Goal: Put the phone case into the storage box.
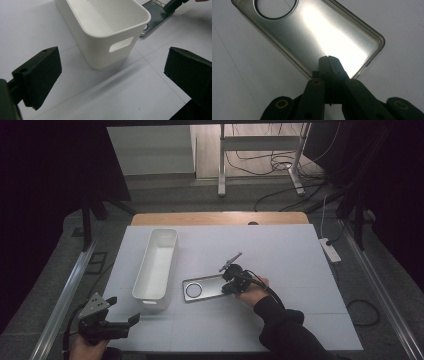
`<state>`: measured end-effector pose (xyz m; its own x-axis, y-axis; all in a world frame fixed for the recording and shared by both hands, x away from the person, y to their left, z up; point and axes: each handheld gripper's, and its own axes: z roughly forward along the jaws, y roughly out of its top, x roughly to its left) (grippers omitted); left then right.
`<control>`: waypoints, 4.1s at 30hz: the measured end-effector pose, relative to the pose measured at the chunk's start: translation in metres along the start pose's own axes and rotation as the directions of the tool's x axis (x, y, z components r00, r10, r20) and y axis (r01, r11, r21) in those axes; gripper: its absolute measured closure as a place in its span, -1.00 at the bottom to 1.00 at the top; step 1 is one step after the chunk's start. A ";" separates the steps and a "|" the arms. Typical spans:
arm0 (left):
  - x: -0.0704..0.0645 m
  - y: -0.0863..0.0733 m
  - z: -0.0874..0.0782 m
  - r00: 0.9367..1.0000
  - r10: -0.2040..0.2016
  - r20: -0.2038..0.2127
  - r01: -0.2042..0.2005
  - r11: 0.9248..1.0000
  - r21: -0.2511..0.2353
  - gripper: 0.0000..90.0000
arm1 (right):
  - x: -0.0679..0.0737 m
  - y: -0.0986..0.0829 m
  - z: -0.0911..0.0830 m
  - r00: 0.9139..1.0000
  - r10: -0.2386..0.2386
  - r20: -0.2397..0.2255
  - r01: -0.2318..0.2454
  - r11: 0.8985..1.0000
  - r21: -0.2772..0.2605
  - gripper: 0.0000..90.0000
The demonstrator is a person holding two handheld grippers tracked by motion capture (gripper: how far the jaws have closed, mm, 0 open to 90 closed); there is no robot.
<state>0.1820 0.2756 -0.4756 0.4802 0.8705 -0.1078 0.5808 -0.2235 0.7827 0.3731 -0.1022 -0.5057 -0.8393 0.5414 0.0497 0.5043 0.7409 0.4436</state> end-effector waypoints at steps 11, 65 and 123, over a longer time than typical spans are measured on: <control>0.000 0.000 0.000 1.000 -0.002 -0.002 0.002 1.000 0.001 -0.96 | 0.007 -0.014 -0.008 1.000 -0.008 -0.020 0.008 1.000 0.013 1.00; 0.001 0.000 0.000 1.000 -0.012 -0.002 0.012 1.000 0.003 -0.96 | 0.051 -0.003 -0.010 0.991 -0.072 -0.116 0.066 0.996 -0.059 0.37; 0.001 0.001 0.001 1.000 -0.005 0.003 0.005 1.000 0.013 -0.95 | 0.015 0.004 0.004 0.999 0.046 0.018 -0.046 0.999 0.005 0.79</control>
<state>0.1837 0.2753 -0.4760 0.4789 0.8705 -0.1135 0.5917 -0.2245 0.7743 0.3628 -0.0895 -0.5068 -0.8113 0.5821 0.0542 0.5436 0.7169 0.4365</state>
